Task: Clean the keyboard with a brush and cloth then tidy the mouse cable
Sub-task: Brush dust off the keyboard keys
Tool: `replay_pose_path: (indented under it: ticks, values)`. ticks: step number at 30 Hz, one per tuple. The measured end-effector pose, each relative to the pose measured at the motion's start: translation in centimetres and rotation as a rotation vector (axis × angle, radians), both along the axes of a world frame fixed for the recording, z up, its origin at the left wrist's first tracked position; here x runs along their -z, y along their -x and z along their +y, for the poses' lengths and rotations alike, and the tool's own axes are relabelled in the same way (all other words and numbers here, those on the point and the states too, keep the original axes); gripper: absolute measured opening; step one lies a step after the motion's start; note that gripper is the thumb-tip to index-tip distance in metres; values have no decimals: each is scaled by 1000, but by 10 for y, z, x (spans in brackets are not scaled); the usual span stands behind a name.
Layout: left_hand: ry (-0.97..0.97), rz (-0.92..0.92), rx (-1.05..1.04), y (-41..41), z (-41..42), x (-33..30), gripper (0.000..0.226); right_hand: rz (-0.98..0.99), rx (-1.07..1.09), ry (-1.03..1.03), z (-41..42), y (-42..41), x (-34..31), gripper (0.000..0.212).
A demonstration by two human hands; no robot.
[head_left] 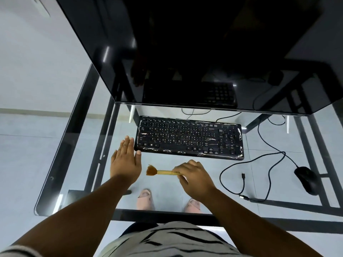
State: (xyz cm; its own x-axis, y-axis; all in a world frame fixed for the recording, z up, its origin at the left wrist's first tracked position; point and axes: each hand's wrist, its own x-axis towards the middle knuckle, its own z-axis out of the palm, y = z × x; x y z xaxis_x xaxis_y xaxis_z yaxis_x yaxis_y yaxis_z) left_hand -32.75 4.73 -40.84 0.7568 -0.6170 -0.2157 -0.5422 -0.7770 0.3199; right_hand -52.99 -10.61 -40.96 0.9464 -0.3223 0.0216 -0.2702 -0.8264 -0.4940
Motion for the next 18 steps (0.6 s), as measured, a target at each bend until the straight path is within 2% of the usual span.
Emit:
replay_pose_path:
  ticks: [7, 11, 18]
  values:
    - [2, -25, 14, -3, 0, -6, 70, 39, -10, -16, 2, -8, -5, 25]
    - [38, -89, 13, -17, -6, -26, 67, -42, 47, -69, -5, -28, -26, 34]
    - [208, -266, 0, -60, -14, -96, 62, -287, 106, -126, -22, -101, -106, 38]
